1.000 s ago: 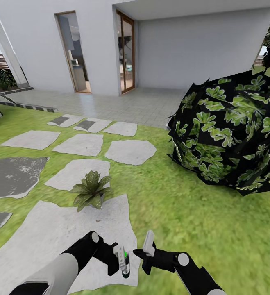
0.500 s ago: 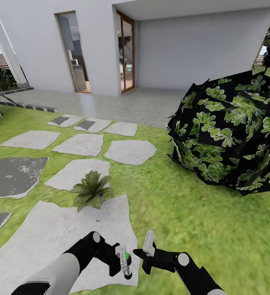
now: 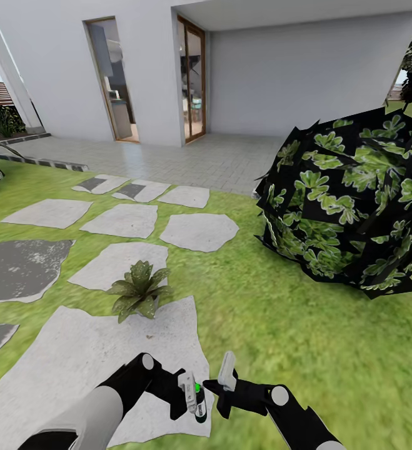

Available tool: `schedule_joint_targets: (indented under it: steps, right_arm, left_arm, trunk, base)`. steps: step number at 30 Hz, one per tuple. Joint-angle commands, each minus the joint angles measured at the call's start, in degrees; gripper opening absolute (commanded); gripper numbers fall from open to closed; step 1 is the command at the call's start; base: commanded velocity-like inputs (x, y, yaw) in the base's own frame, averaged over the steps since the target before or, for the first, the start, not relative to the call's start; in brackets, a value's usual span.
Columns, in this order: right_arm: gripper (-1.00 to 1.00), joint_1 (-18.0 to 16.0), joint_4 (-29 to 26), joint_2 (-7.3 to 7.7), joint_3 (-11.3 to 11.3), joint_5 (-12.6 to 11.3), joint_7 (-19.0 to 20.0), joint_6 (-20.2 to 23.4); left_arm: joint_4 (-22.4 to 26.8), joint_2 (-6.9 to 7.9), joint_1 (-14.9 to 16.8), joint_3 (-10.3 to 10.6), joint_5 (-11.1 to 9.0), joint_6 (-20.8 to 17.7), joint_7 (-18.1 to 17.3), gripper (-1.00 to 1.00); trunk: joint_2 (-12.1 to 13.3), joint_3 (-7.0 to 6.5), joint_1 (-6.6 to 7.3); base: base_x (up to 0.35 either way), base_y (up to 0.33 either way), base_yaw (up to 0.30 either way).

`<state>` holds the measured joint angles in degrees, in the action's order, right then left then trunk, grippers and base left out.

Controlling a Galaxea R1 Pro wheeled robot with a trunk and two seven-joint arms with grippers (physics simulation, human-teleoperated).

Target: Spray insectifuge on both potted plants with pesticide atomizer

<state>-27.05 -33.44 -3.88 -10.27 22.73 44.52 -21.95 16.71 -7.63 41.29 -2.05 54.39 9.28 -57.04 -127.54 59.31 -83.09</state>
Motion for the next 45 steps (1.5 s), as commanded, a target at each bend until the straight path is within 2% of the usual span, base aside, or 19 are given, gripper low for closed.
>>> schedule_joint_targets:
  steps: [1, 4, 6, 9, 21, 25, 27, 33, 36, 39, 40, 42, 45]
  right_arm:
    - [-1.0, -0.02, -0.05, 0.0, 0.07, 0.5, -0.02, -0.29]
    - [-1.0, -0.02, -0.05, -0.01, 0.07, 0.49, -0.04, -0.29]
    - [-1.0, -0.02, -0.05, -0.02, 0.07, 0.5, -0.03, -0.29]
    - [-1.0, -0.02, -0.05, 0.0, 0.07, 0.5, -0.02, -0.29]
    - [-1.0, -0.02, -0.05, 0.0, 0.07, 0.52, -0.03, -0.29]
    - [-1.0, -0.02, -0.05, 0.01, 0.07, 0.52, -0.03, -0.29]
    - [-1.0, -0.02, -0.05, 0.0, 0.07, 0.54, -0.04, -0.29]
    - [-1.0, -0.02, 0.04, 0.01, 0.02, 0.56, -0.03, -0.29]
    - [-1.0, -0.02, 0.04, 0.13, 0.01, 1.26, -0.04, -0.29]
    - [-1.0, -0.02, 0.11, 0.44, 0.06, 4.02, -0.04, -0.29]
    - [1.0, -0.02, 0.18, 0.49, 0.07, 4.65, -0.04, -0.29]
    - [1.0, -0.02, 0.54, 0.75, 0.22, 5.05, -0.1, -0.29]
    - [1.0, -0.02, 1.52, 1.2, 0.54, 5.18, -0.28, -0.29]
  left_arm:
    - [0.07, -0.02, 0.02, -0.24, 0.55, 0.57, -0.09, -1.0]
    - [0.08, -0.02, 0.02, -0.24, 0.06, 0.59, -0.1, -1.0]
    - [0.08, -0.01, 0.02, -0.24, -1.35, 0.72, -0.15, -1.0]
    - [0.08, -0.01, 0.02, -0.24, -2.11, 0.81, -0.21, -1.0]
    - [0.04, 0.01, 0.02, -0.18, -2.25, 0.79, -0.25, -1.0]
    - [0.07, 0.69, 0.02, 0.36, -1.67, 0.55, 0.13, -1.0]
    - [0.09, 2.55, 0.02, 0.56, -1.44, 0.37, 0.33, -1.0]
    - [-0.07, 10.5, -0.13, 0.8, -1.21, 0.23, 0.41, -1.0]
    - [-0.03, 12.39, -0.76, 0.74, -1.21, 0.15, 0.43, -1.0]
    - [-0.08, 14.13, -1.17, 0.73, -1.26, 0.14, 0.44, -1.0]
    - [-0.09, 14.97, -1.29, 0.73, -1.28, 0.13, 0.44, -1.0]
    - [-0.06, 16.28, -1.91, 0.62, -1.53, 0.17, 0.48, -1.0]
    - [-0.08, 17.32, -2.51, 0.2, -1.85, 0.09, 0.81, -1.0]
  trunk:
    - [-0.02, 0.05, 0.01]
    - [-0.02, 0.05, 0.01]
    - [-0.02, 0.05, 0.01]
    - [-0.02, 0.05, 0.01]
    - [-0.02, 0.05, 0.01]
    - [-0.02, 0.05, 0.01]
    - [-0.02, 0.05, 0.01]
    - [-0.02, 0.05, 0.01]
    - [-0.02, 0.05, 0.01]
    - [-0.02, 0.05, 0.01]
    - [-0.02, 0.05, 0.01]
    - [-0.02, 0.05, 0.01]
    - [-0.02, 0.05, 0.01]
  base:
    - [0.0, 0.0, 0.0]
    - [0.0, 0.0, 0.0]
    - [0.0, 0.0, 0.0]
    - [0.0, 0.0, 0.0]
    - [0.0, 0.0, 0.0]
    - [0.0, 0.0, 0.0]
    - [0.0, 0.0, 0.0]
    - [0.0, 0.0, 0.0]
    - [0.0, 0.0, 0.0]
    - [0.0, 0.0, 0.0]
    - [0.0, 0.0, 0.0]
    - [0.0, 0.0, 0.0]
    - [0.0, 0.0, 0.0]
